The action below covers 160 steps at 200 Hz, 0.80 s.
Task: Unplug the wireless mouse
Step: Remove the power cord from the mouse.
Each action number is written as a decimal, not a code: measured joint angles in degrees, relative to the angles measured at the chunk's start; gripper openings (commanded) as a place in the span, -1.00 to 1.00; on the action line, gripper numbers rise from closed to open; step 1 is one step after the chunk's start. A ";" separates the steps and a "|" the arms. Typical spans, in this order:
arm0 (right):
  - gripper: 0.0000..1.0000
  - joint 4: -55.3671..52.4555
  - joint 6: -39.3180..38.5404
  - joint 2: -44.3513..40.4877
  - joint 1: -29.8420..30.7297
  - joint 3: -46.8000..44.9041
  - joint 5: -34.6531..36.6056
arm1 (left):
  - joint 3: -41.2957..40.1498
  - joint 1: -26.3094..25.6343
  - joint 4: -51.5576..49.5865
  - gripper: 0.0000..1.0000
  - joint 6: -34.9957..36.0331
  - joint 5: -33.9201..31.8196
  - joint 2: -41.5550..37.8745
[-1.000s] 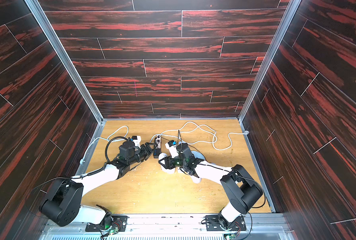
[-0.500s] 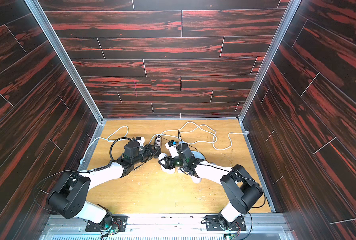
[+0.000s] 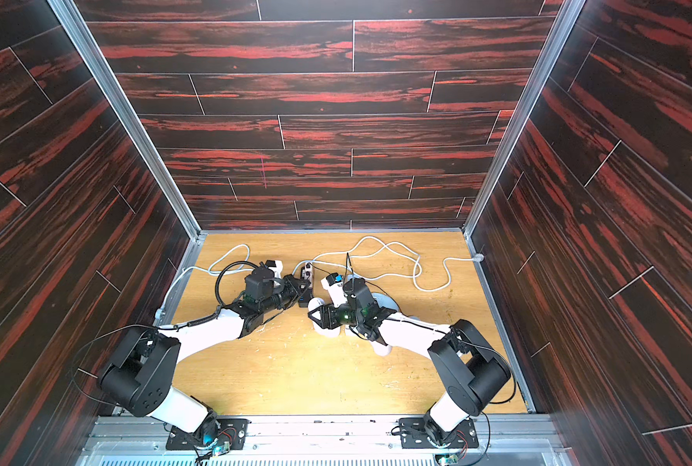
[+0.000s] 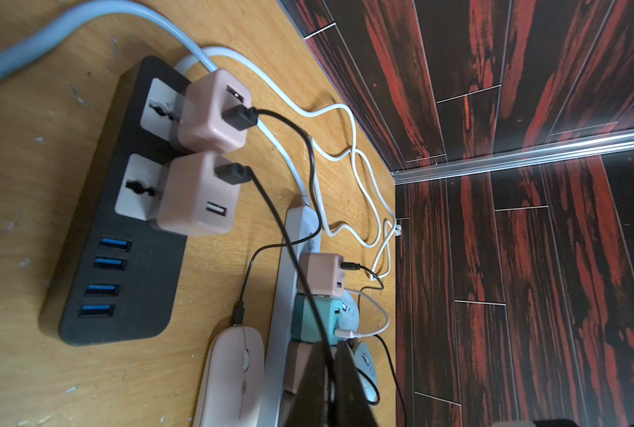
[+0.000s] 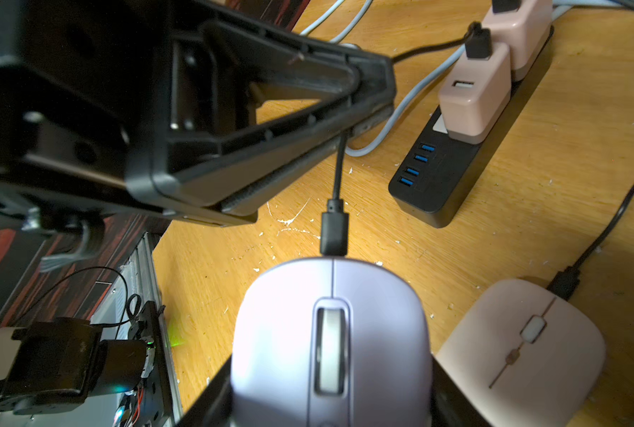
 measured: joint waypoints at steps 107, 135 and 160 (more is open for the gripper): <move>-1.00 -0.72 0.81 -0.02 2.01 -1.92 4.28 | 1.60 -0.81 -3.93 -1.00 0.63 -0.11 1.42; -1.00 -0.04 1.62 -0.13 2.78 -3.10 5.86 | 1.60 -0.94 -4.83 -1.00 0.66 0.28 1.73; -1.00 0.09 2.19 -0.52 3.13 -3.48 6.67 | 1.60 -0.92 -4.83 -1.00 0.57 0.68 1.79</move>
